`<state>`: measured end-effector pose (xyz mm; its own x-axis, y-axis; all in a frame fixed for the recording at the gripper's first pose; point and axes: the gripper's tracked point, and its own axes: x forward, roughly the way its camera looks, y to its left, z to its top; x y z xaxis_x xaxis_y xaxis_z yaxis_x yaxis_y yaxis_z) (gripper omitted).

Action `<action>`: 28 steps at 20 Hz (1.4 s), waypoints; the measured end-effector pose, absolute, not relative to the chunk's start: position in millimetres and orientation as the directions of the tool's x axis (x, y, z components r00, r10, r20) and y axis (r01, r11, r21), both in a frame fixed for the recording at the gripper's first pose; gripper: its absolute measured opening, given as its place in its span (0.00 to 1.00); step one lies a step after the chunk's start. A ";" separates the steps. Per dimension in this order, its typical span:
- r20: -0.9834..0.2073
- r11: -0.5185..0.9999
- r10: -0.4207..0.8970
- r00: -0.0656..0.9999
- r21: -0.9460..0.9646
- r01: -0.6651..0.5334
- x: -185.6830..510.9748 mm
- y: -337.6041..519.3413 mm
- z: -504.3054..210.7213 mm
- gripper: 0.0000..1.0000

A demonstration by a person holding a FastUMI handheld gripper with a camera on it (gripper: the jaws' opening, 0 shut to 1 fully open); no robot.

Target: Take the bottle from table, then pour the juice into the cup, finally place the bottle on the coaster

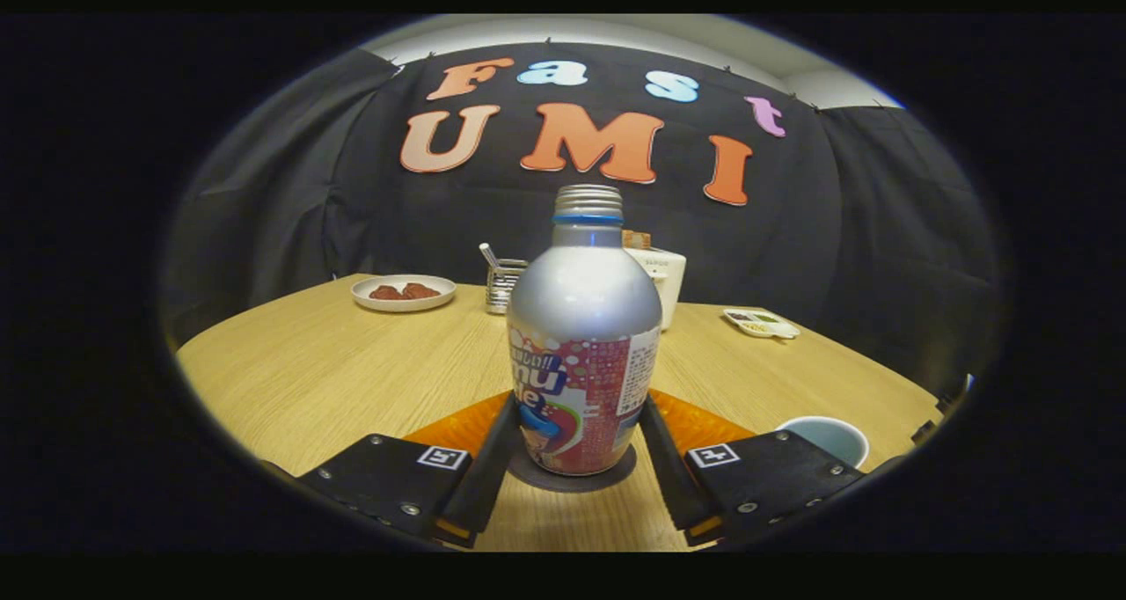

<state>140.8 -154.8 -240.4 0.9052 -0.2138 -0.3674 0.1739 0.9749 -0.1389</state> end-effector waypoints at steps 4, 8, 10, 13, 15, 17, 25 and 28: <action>-0.376 0.977 -0.210 0.902 -0.101 0.185 142.4 -157.1 -244.6 0.77; -0.386 0.979 -0.202 0.900 -0.102 0.176 142.4 -153.4 -246.2 0.81; -0.389 0.978 -0.205 0.898 -0.118 0.172 140.1 -153.2 -246.7 0.83; -0.401 0.976 -0.211 0.892 -0.128 0.174 134.3 -153.4 -244.8 0.90; -0.395 0.975 -0.216 0.893 -0.140 0.174 129.1 -152.7 -237.7 0.93; -0.377 0.975 -0.212 0.902 -0.137 0.173 119.7 -148.2 -227.4 0.95; -0.235 0.975 -0.215 0.948 -0.110 0.194 78.8 -125.9 -143.5 0.96; -0.162 0.979 -0.200 0.966 -0.069 0.192 60.7 -111.3 -107.8 0.96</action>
<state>60.7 -111.3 -107.8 0.9663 -0.2004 -0.1616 0.1915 0.9791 -0.0691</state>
